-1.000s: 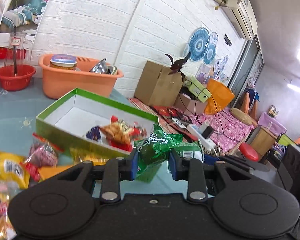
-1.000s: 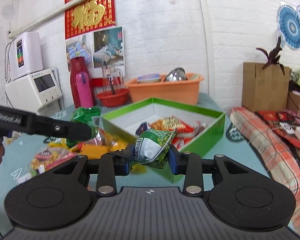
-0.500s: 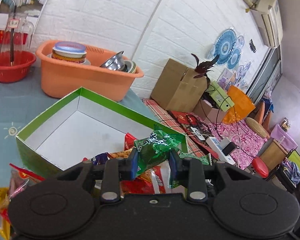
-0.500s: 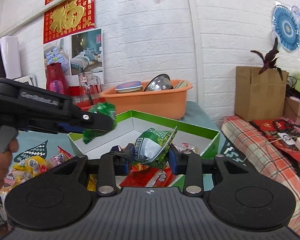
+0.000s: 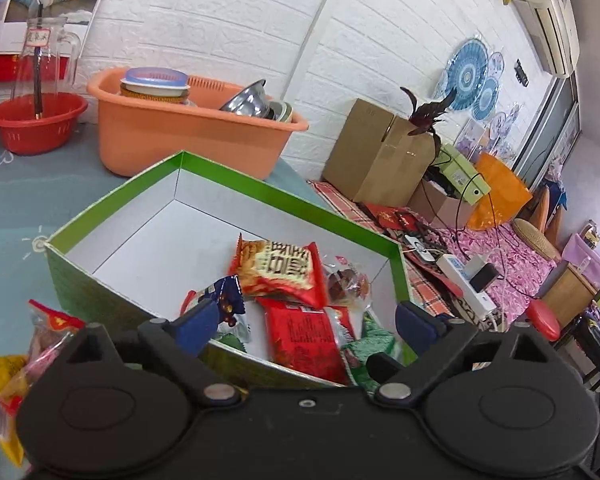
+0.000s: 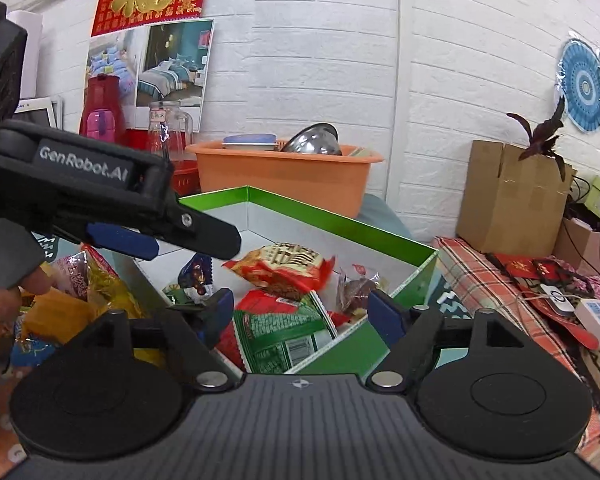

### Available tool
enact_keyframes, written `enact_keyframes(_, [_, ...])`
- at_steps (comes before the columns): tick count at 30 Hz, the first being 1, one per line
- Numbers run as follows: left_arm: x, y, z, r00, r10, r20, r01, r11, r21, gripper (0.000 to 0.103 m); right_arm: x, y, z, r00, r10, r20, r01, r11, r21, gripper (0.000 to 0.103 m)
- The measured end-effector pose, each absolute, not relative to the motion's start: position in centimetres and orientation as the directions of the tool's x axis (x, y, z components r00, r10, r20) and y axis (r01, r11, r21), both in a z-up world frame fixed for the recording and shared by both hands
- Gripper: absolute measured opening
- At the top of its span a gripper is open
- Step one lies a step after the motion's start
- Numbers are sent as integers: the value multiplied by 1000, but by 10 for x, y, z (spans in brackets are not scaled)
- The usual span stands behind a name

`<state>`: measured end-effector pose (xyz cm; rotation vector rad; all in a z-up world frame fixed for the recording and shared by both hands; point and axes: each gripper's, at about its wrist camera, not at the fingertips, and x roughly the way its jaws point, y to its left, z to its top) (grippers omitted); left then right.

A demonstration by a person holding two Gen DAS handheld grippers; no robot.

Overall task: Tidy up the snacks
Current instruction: 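Carry both packets over the green box and open both grippers, then reach the left gripper to the white-blue chip bag and grasp it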

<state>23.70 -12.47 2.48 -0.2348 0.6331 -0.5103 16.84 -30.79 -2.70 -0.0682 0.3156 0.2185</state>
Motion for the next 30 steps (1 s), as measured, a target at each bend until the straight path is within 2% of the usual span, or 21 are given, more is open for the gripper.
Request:
enact_keyframes(5, [193,-108,65,700,-535,-472,388,841,-378,103,136,-310,-2,934,219,-281,-224,975,17,103])
enact_keyframes(9, [141,-87,91,734,-543,-408,428,836,-343,103,105,-310,12,929,265,-257,-259,964,59,103])
enact_keyframes(15, [67,-45,88,799,-475,-369,392,876,-281,103,63,-301,14,914,338,-222,-328,941,80,103])
enact_keyframes(18, [44,-23,70,810,-437,-391,338,893,-298,103,53,-291,5,894,374,-246,-362,928,94,103])
enact_keyframes(26, [10,22,11,794,-296,-531,171,947,-271,103,43,-241,-29,759,525,-385,-488,850,198,103])
enact_keyframes(30, [18,46,0,789,-294,-540,143,942,-304,103,36,-216,-36,681,600,-419,-561,796,228,103])
